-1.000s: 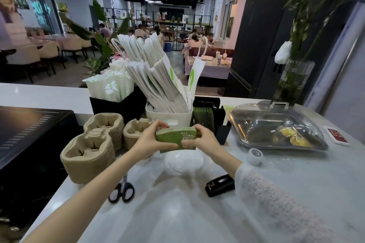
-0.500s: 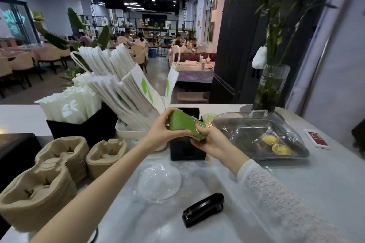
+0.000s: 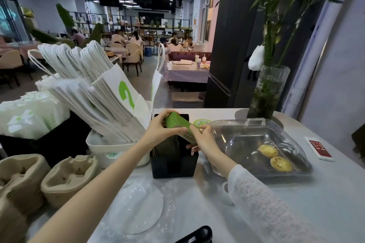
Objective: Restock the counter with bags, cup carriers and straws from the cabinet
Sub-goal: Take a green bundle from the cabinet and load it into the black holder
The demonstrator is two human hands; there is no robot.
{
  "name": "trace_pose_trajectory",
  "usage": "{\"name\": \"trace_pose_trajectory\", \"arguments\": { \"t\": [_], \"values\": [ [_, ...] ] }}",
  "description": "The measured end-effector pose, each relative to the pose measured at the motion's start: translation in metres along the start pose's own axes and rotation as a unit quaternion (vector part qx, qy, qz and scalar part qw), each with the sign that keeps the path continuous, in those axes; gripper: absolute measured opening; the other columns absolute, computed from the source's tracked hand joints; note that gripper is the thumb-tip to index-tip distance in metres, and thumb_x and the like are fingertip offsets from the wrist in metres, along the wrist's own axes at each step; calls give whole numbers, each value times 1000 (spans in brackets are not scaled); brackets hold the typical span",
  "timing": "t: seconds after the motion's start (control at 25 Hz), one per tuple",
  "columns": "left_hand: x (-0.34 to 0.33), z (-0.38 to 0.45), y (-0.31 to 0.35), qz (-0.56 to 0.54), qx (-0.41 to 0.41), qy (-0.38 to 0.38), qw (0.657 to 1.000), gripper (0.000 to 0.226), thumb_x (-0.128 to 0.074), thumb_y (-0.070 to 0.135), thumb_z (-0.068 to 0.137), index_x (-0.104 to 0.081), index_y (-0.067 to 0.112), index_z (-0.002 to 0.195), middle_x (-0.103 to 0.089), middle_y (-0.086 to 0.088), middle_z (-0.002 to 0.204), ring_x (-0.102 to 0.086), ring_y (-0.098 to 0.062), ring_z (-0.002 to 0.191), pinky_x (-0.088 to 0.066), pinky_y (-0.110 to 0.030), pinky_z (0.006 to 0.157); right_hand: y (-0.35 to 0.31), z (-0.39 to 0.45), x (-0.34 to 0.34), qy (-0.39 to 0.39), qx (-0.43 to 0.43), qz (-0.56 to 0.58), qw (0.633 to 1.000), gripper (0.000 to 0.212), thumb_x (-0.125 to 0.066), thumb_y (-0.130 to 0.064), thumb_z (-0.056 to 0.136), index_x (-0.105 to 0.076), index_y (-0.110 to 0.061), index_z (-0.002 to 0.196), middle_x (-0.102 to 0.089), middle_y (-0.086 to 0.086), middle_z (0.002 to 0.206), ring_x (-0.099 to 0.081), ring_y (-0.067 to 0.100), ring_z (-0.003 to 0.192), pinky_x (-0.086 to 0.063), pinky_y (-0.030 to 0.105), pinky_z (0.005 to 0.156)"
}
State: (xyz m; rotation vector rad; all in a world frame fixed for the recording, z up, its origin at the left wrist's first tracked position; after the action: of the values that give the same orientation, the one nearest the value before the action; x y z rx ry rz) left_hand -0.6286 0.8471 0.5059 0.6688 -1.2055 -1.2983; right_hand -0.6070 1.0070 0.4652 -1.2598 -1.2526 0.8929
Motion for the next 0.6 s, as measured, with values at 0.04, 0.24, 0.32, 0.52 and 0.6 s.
{"name": "trace_pose_trajectory", "arguments": {
  "t": [0.04, 0.24, 0.32, 0.52, 0.6],
  "values": [
    [0, 4, -2, 5, 2, -2, 1000, 51, -87, 29, 65, -61, 27, 109, -67, 3, 106, -66, -15, 100, -57, -34, 86, 1, 2, 1, 12, 21, -10, 1000, 43, -50, -36, 97, -28, -13, 127, -59, 11, 94, -66, 30, 61, -53, 36, 50],
    [6, 18, -15, 55, -1, 0, 998, 52, -88, 29, 65, -60, 29, 109, -65, 7, 104, -64, -13, 99, -56, -34, 87, 6, 6, -6, 44, 130, -207, 969, 32, -46, -46, 94, -41, -22, 115, -43, 1, 122, -70, 27, 85, -55, 38, 75],
    [9, 18, -26, 63, 6, 3, 998, 54, -89, 28, 63, -61, 28, 109, -66, 4, 105, -65, -15, 99, -56, -37, 88, 8, 7, -10, 40, 137, -271, 952, 30, -50, -40, 92, -45, -25, 117, -41, -3, 125, -63, 25, 100, -44, 32, 79],
    [12, 14, -40, 30, 24, 45, 998, 53, -89, 24, 64, -62, 25, 109, -67, 3, 103, -65, -15, 97, -55, -32, 87, 9, 7, -18, 32, 189, -365, 911, 47, -61, -32, 83, -41, -24, 124, -43, -3, 129, -59, 19, 101, -41, 31, 74],
    [12, 14, -39, 14, 20, 57, 998, 52, -88, 22, 65, -62, 24, 110, -66, 1, 105, -65, -15, 97, -55, -28, 85, 8, 10, -15, 40, 180, -326, 927, 47, -62, -37, 83, -43, -25, 124, -43, -4, 127, -59, 19, 103, -43, 31, 76]
  ]
}}
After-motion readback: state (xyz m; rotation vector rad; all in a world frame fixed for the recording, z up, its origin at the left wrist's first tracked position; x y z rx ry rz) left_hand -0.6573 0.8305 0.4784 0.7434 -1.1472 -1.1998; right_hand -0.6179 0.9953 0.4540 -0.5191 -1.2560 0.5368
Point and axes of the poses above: each hand's wrist, its own z-axis towards the middle knuckle, its own x-axis out of the back of the hand, y = z × x, the point moved 7 cm from there along z, towards the middle knuckle
